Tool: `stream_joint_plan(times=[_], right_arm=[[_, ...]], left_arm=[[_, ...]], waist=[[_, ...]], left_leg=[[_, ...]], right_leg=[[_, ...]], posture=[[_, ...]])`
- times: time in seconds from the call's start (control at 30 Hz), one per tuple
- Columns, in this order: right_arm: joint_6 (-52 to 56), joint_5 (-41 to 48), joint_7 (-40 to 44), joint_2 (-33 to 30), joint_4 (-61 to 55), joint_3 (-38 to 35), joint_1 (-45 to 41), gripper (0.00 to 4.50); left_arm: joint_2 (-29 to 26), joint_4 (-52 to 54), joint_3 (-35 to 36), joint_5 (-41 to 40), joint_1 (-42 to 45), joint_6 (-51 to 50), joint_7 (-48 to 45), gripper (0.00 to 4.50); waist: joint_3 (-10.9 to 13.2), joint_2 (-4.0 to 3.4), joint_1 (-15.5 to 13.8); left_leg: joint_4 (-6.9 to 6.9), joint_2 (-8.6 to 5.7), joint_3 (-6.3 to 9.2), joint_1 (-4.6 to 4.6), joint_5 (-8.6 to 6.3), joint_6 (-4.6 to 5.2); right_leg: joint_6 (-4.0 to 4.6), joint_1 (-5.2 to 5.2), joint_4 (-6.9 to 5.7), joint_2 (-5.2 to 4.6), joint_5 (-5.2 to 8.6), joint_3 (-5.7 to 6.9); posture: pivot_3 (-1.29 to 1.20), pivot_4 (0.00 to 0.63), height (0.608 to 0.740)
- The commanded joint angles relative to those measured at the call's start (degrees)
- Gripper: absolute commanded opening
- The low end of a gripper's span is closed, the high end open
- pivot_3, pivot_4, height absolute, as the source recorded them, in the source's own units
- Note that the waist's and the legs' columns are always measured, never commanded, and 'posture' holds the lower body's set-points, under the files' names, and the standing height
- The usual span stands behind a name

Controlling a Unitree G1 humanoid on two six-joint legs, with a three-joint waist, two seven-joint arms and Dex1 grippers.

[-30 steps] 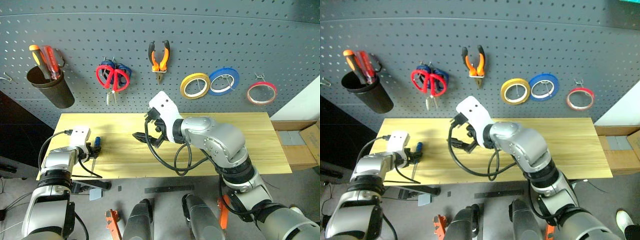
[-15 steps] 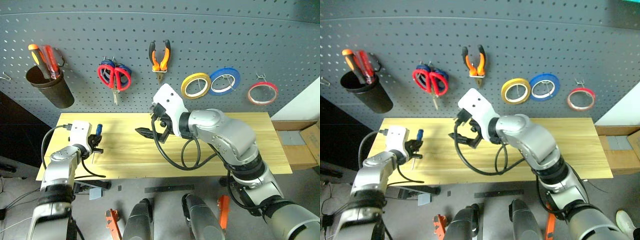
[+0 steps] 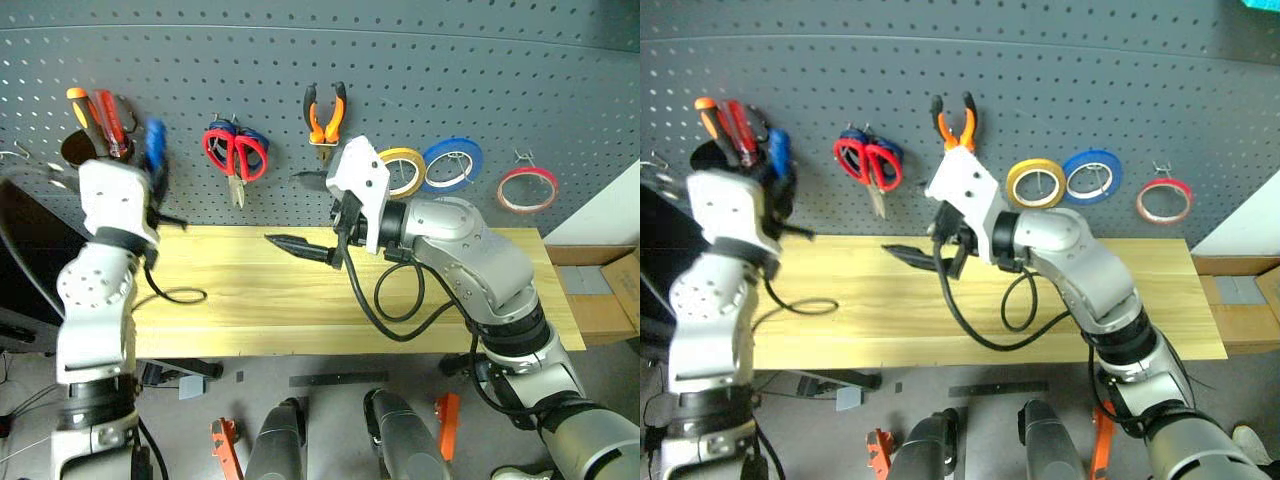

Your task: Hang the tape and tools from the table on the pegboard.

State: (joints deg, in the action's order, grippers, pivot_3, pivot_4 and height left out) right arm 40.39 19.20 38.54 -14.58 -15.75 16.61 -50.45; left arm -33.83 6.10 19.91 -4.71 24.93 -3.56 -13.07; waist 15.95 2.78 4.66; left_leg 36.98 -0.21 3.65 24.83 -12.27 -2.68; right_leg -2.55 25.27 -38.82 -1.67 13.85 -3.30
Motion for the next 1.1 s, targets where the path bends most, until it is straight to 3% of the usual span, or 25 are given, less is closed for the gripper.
stream_joint_plan(times=[0.03, 0.33, 0.47, 0.6, 0.93, 1.1], right_arm=[[-3.7, -1.0, -1.3, 1.7, 2.7, -2.4, -3.4, 4.50], [-6.4, -3.4, -2.4, 3.5, 6.1, -1.8, -5.2, 4.50], [-6.1, -3.7, -2.2, 3.4, 5.4, -1.5, -4.9, 4.50], [-5.9, -3.7, -2.1, 3.2, 4.6, -1.8, -4.7, 4.50], [-6.7, -1.8, -0.8, 3.0, 4.1, -4.1, -4.6, 4.50], [-6.1, 0.1, 0.2, 0.7, 3.7, -7.3, -4.0, 4.50]], left_arm=[[-2.4, -4.1, 2.5, -0.7, 7.2, 3.8, 1.3, 0.53], [-4.7, -27.1, 1.2, -0.4, 20.4, 14.5, 0.5, 0.53], [-4.4, -36.4, 1.7, -0.3, 22.8, 18.8, 2.3, 0.53], [-4.4, -39.1, 2.7, -0.6, 22.2, 21.1, 5.0, 0.53], [-2.7, -32.2, 4.2, -2.8, 17.9, 21.0, 9.1, 3.76], [-1.1, -20.0, -0.4, -3.3, 17.8, 16.1, 5.8, 3.76]], waist=[[-0.3, 0.06, 0.0], [-1.0, 0.39, 0.0], [-1.0, 0.41, 0.1], [-1.1, 0.44, 0.2], [-1.9, 0.73, 0.3], [-2.9, 0.98, 0.0]], left_leg=[[0.00, -0.02, -0.02, 0.00, 0.00, -0.01], [0.01, -0.06, -0.14, 0.00, 0.01, -0.02], [0.02, -0.06, -0.14, 0.00, 0.01, -0.02], [0.03, -0.04, -0.15, 0.01, 0.01, -0.02], [0.06, -0.05, -0.02, 0.01, 0.02, -0.04], [0.08, -0.15, 0.04, 0.02, 0.03, -0.04]], right_leg=[[0.00, 0.01, -0.01, 0.05, 0.00, 0.06], [0.01, 0.02, -0.03, 0.05, 0.00, 0.14], [0.01, 0.03, -0.04, 0.03, -0.01, 0.17], [0.01, 0.06, -0.08, 0.01, -0.01, 0.19], [0.02, 0.05, -0.15, -0.39, -0.02, 0.66], [0.02, -0.01, -0.14, -0.39, -0.02, 0.81]], posture=[[-0.03, 0.156, 0.740], [-0.06, 0.145, 0.740], [-0.09, 0.147, 0.740], [-0.10, 0.148, 0.740], [-0.08, 0.133, 0.740], [-0.06, 0.110, 0.740]])
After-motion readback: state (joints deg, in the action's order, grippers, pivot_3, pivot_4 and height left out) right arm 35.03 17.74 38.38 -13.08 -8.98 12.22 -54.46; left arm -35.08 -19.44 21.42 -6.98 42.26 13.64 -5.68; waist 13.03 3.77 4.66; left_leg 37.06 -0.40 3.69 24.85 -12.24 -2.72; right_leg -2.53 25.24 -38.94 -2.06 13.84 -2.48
